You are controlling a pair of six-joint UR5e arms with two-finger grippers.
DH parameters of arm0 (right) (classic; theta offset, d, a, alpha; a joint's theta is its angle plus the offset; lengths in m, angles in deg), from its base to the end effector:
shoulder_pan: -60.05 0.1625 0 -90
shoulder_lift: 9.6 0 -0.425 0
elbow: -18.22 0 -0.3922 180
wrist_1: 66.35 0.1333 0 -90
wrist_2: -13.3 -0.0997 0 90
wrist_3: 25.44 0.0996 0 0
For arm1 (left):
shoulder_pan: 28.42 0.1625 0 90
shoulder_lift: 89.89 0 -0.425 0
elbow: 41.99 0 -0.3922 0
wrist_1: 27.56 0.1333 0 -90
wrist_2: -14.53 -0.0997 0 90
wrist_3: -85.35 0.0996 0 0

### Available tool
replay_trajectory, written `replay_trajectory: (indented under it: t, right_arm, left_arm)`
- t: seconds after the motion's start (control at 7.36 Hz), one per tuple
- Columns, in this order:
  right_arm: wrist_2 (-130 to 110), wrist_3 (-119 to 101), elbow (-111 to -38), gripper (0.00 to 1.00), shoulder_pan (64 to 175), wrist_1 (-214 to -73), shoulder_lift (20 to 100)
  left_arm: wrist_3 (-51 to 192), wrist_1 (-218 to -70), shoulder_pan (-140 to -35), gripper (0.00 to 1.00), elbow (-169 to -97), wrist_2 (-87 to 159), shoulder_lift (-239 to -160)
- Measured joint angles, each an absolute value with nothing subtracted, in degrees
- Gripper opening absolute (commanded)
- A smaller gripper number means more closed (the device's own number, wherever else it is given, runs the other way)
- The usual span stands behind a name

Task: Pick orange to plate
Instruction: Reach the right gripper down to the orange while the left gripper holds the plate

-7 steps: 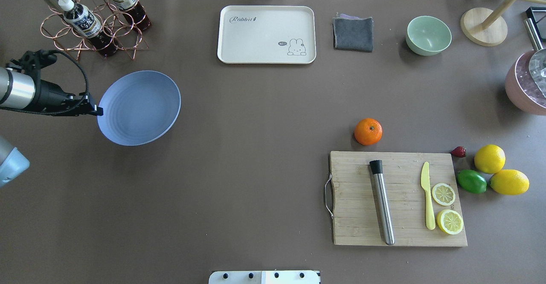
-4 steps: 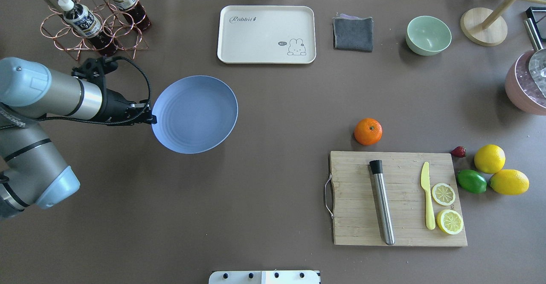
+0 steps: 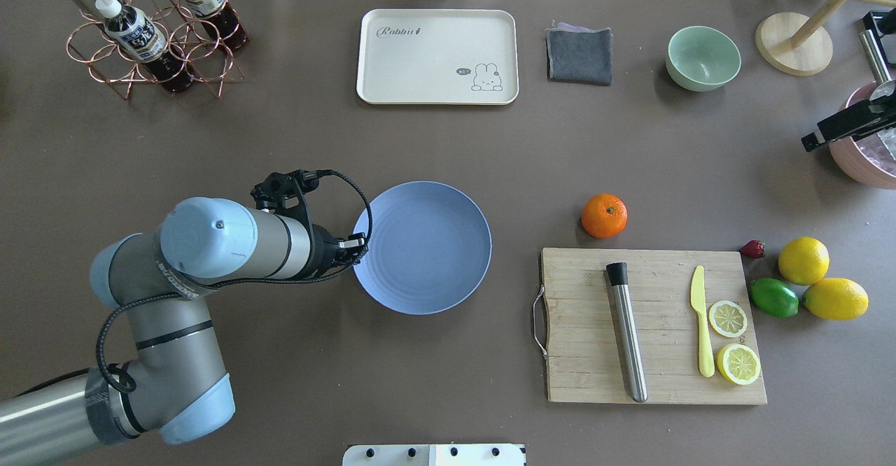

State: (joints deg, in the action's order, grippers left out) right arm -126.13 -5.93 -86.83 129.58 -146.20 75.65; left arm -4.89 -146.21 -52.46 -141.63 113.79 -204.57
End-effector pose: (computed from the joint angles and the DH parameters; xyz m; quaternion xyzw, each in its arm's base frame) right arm -0.1289 -0.5101 0.4595 0.0825 -0.4598 -0.1154 0.8766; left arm 0.5315 -0.3655 0.2834 0.0400 0.5236 -0.1375 0.8399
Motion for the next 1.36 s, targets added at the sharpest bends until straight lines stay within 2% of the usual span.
replay_trajectory:
  t: [0.27,0.41,0.54,0.82,1.22,1.36]
  right_arm:
    - [-120.3,5.3,-87.1,1.00,120.1,-145.9,70.1]
    - [-116.5,10.0,-87.1,1.00,115.3,-145.9,67.9]
    - [-113.0,14.2,-86.8,1.00,110.8,-145.9,66.0]
    - [-105.8,19.7,-85.3,1.00,103.1,-145.7,63.0]
    - [-101.0,23.8,-78.6,0.99,98.6,-139.8,60.8]
    - [-100.8,23.9,-77.6,0.70,98.4,-139.0,60.9]
  left_arm:
    - [-5.9,-145.1,-50.3,0.00,-138.8,111.4,-207.9]
    - [-5.9,-145.0,-50.1,0.44,-138.3,111.2,-208.4]
    - [-5.9,-144.9,-50.0,0.78,-138.1,111.1,-208.5]
    - [-5.8,-145.0,-50.0,0.79,-137.7,111.0,-208.5]
    - [-5.8,-145.0,-50.4,0.79,-137.7,111.0,-208.5]
    - [-5.9,-145.0,-50.5,0.79,-137.7,110.9,-208.5]
